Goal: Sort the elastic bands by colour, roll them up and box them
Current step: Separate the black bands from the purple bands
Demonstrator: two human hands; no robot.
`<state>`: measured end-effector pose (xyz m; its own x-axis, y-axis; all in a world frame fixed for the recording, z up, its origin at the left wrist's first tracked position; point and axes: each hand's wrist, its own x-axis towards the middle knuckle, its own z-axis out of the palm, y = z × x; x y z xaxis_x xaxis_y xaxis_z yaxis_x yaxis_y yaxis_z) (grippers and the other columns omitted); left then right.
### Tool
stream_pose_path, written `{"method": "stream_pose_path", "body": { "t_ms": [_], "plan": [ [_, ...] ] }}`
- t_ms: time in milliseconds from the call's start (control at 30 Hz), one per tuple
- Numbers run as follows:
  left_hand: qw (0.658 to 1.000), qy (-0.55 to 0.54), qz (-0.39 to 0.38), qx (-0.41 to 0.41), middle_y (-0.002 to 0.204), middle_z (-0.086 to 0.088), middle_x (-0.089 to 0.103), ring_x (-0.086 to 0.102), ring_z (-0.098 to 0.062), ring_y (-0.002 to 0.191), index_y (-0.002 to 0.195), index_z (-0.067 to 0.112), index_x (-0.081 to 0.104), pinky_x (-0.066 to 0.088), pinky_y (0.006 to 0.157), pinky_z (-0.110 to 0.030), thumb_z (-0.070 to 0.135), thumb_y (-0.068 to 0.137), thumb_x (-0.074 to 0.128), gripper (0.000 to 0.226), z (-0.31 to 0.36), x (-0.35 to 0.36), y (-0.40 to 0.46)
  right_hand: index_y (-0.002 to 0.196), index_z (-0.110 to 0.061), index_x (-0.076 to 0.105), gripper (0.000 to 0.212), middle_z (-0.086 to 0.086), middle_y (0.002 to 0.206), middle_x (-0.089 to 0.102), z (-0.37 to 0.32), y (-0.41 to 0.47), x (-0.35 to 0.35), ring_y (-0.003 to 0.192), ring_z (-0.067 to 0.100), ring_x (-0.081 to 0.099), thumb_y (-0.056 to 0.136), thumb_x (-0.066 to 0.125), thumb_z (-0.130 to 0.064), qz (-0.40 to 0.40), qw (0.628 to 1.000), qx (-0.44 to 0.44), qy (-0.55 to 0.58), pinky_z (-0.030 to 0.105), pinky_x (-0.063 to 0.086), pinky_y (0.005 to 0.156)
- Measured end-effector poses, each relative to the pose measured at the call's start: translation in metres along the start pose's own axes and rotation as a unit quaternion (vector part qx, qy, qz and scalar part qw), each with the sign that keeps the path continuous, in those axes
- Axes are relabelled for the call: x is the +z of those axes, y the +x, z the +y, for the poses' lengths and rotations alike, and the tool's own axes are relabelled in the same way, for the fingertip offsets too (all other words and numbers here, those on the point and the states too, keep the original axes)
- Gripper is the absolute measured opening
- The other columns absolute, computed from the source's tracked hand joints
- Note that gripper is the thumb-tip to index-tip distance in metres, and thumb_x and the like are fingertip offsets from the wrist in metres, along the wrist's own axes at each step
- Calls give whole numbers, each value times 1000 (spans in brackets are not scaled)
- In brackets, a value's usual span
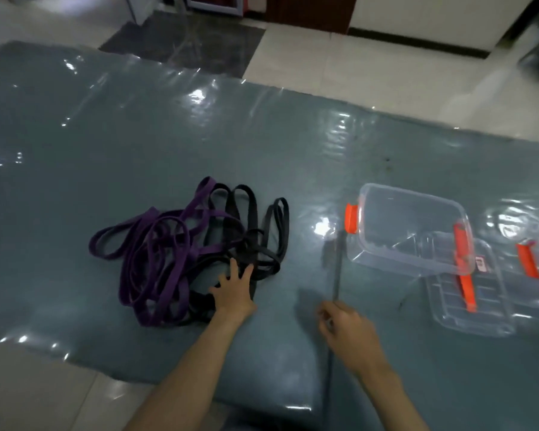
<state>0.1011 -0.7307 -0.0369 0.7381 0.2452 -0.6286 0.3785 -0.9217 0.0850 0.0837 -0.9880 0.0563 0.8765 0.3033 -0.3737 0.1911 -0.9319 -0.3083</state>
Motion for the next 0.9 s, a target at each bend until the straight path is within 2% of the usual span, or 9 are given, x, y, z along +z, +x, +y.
{"method": "stream_pose_path", "body": {
  "t_ms": [100,233,400,467,567,633,700,800,900],
  "plan": [
    [999,-6,50,18,163,-10,22,39,-39,137,156,32,25,47,104,-62,15,95,66,76,-2,-2,5,112,-22,68,17,-4,114,69,-3,-4,12,104,24,70,98,60,-30,5,1000,18,20,37,49,82],
    [981,-108,121,101,123,-9,53,63,-32,104,129,18,52,56,84,-43,0,92,59,42,-10,-16,10,112,-21,69,18,0,113,71,-5,-2,19,102,26,70,98,61,-29,6,999,28,37,37,49,83],
    [964,-183,52,187,105,-9,69,67,-30,97,100,19,56,56,78,-37,6,88,64,19,13,-34,-19,114,-19,67,18,1,114,69,-14,9,19,101,28,69,98,63,-25,31,997,17,70,39,51,81],
    [952,-223,36,208,99,-7,71,68,-29,95,97,19,57,56,76,-37,5,85,66,21,20,-28,-36,128,-17,64,32,4,123,64,-17,13,22,111,29,66,96,67,-19,55,994,-2,100,41,54,87],
    [929,-280,2,241,85,3,66,69,-25,91,85,27,54,54,72,-35,5,80,70,28,20,-23,-56,155,-21,43,75,6,149,45,-22,16,30,133,28,52,89,76,-12,73,988,-22,134,42,51,107],
    [925,-261,-33,274,88,6,67,69,-22,93,90,24,60,53,71,-30,3,80,72,26,16,-21,-62,164,-28,27,96,7,162,28,-25,18,36,145,26,40,86,79,-9,61,985,-14,163,44,46,115],
    [924,-229,-83,294,106,2,72,68,-19,101,112,17,66,58,84,-37,5,82,76,34,9,-21,-63,167,-29,20,103,11,168,18,-26,21,44,153,30,32,85,78,-5,28,985,-17,168,45,43,118],
    [931,-193,-146,272,140,4,64,61,-15,125,144,27,58,53,107,-39,20,83,85,67,-12,-26,-57,165,-24,26,91,9,165,24,-25,25,53,149,31,40,90,78,-17,-29,988,-8,152,43,44,116],
    [941,-236,-88,228,137,11,65,61,-12,123,139,34,63,53,103,-35,33,86,84,57,-40,-39,-42,159,-18,39,74,6,156,37,-23,29,58,141,27,49,95,75,-25,-37,989,-2,140,36,43,116]
  ]
}}
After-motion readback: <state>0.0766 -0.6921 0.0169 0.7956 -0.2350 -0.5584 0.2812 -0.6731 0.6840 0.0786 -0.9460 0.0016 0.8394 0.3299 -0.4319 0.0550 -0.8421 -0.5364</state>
